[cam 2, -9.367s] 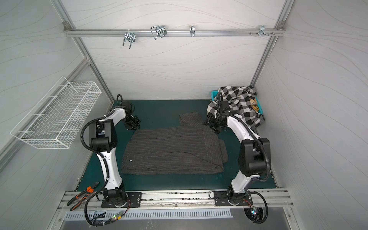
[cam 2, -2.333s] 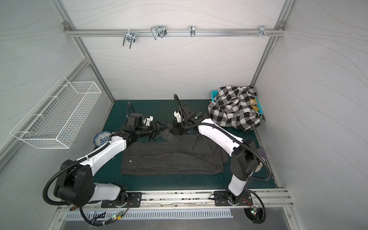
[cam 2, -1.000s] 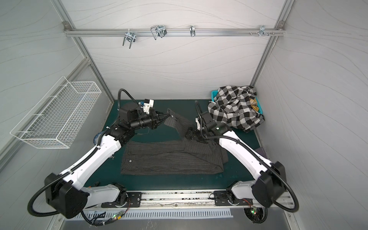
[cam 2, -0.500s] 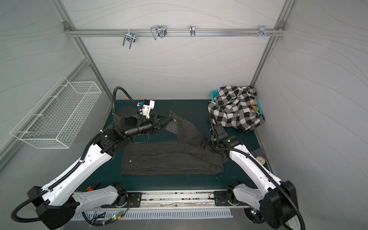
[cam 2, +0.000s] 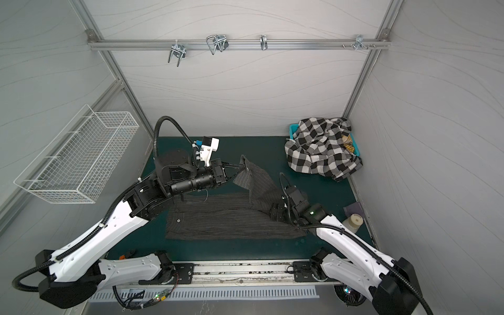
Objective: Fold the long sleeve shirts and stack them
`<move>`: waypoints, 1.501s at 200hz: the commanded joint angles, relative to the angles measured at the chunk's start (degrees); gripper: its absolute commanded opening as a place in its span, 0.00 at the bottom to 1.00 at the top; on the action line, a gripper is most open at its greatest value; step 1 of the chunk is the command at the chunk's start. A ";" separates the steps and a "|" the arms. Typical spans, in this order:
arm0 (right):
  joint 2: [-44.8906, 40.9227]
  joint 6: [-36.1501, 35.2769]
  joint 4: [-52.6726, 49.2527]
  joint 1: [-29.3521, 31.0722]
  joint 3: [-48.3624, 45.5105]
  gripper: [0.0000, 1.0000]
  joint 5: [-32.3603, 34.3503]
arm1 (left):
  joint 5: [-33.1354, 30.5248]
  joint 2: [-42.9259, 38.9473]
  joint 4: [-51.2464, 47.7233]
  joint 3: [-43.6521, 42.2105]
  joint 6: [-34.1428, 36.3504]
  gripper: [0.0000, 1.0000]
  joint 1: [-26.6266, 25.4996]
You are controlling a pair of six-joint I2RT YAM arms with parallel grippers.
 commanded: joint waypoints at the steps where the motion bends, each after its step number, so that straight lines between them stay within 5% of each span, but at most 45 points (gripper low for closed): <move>1: 0.45 5.24 2.42 5.53 -0.29 0.85 7.46 | -4.16 0.74 2.05 3.36 -1.12 0.00 -0.57; 54: 7.94 4.39 8.85 12.39 1.93 0.83 13.72 | -6.93 -1.54 1.19 2.07 -2.05 0.00 -1.15; 75: 8.35 5.09 3.21 11.88 5.38 0.86 16.36 | -7.44 -2.63 0.34 1.54 -1.38 0.00 -1.10; 104: 3.33 2.48 -3.61 2.76 7.49 0.84 13.24 | -11.11 -6.23 -3.67 -1.39 0.31 0.00 -1.10; 144: 10.31 -6.07 -4.78 -16.76 8.63 0.77 -4.96 | -15.16 -12.43 -6.86 -9.09 0.10 0.00 -1.16; 181: 19.89 -7.09 -9.32 -20.20 13.54 0.71 -3.52 | -23.33 -14.91 -14.06 -12.89 6.48 0.00 -0.52; 208: 24.83 -6.16 -12.20 -23.49 15.37 0.69 -1.28 | -20.81 -16.37 -15.24 -15.21 6.42 0.00 2.87; 300: 35.71 -6.33 -8.25 -26.41 17.33 0.34 -3.47 | -20.01 -21.68 -21.93 -27.13 3.99 0.00 16.63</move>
